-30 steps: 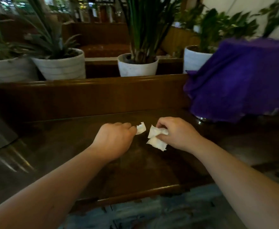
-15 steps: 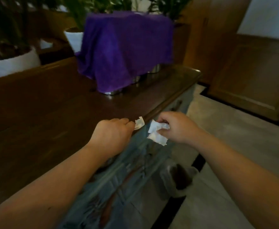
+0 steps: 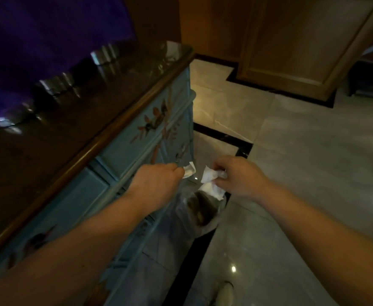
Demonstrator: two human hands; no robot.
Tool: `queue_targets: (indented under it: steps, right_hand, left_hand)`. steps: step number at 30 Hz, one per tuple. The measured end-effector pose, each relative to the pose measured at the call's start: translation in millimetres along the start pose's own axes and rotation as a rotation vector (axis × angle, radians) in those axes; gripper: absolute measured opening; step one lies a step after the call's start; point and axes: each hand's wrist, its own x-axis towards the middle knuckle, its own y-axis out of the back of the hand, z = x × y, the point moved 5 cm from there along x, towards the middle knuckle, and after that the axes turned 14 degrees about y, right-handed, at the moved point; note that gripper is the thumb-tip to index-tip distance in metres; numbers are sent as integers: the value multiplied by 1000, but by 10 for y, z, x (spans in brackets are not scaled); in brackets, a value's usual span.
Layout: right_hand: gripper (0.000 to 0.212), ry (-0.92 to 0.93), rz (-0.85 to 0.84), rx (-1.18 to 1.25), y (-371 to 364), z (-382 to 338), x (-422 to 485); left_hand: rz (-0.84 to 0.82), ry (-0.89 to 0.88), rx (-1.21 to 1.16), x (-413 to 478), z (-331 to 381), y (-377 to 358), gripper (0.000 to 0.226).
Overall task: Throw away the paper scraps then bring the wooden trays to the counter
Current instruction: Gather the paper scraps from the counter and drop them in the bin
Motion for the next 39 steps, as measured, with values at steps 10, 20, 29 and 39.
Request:
queue_targets:
  steps: [10, 20, 29, 39]
  right_hand:
    - [14, -248, -45, 141, -1409, 1138, 259]
    - [16, -525, -78, 324, -3220, 2168, 461]
    - [12, -625, -29, 373, -4425, 3047, 579]
    - [38, -607, -48, 319, -4964, 3369, 665]
  left_hand:
    - [-141, -76, -89, 806, 254, -1544, 15]
    - [-162, -17, -358, 1030, 567, -3724, 19]
    - [-515, 121, -220, 1250, 930, -5214, 23]
    - [-543, 93, -381, 1143, 1093, -6008, 29]
